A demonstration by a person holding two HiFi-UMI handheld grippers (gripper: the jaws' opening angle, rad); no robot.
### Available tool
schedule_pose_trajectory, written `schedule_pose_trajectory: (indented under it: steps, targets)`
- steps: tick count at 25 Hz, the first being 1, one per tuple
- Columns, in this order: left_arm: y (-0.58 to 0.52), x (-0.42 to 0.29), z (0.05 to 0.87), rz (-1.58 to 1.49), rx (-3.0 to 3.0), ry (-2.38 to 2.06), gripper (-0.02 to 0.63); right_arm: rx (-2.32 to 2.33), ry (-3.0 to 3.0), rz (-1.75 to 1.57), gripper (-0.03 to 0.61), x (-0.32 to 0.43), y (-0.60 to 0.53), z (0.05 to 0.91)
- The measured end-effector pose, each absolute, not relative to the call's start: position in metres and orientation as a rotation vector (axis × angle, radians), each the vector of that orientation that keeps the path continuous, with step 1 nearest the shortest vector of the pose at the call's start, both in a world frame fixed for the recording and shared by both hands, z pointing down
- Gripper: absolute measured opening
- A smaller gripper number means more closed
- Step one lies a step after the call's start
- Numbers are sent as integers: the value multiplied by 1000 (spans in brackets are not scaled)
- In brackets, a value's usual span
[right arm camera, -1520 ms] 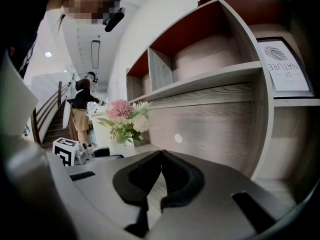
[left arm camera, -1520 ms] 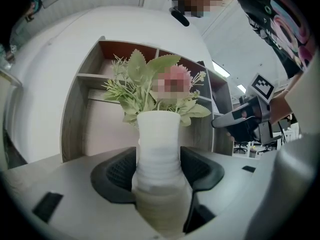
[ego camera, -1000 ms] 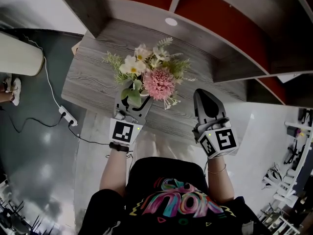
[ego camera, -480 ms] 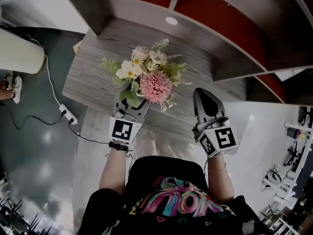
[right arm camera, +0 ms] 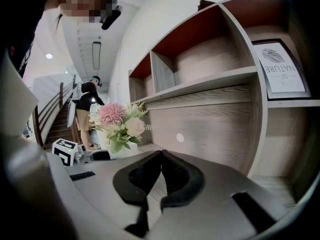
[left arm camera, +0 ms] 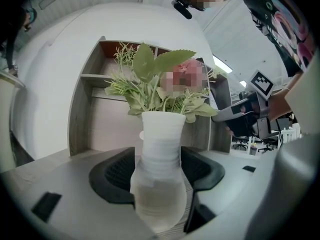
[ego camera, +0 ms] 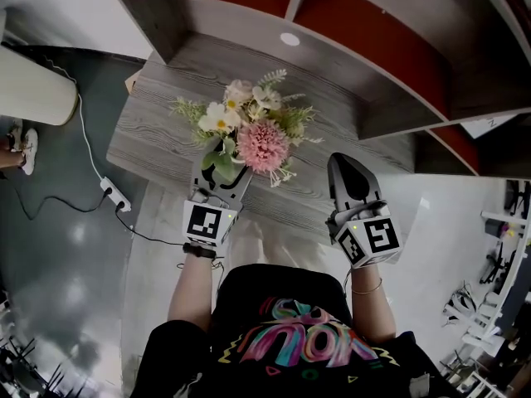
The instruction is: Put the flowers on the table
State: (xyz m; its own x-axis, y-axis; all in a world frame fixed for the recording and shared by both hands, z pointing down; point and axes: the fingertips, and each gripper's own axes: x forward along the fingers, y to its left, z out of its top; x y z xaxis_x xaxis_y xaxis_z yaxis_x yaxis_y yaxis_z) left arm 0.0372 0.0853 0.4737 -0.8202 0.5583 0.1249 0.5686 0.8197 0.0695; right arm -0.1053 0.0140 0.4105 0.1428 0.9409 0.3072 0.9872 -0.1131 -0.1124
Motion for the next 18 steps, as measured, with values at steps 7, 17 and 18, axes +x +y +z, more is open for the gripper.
schedule_pose_trajectory:
  steps: [7,17,18]
  targets:
    - [79,47,474,-169,-914,-2856,276,-2154,-1864,-209,15,-102,13,404]
    - [65,67,453,-223,-980,-2821,276,-2178,-1865,-164,15,-104,9,383]
    - [63,67,450,-217,-980,-2820,276,-2185,-1862,-160,15,-103,9,381]
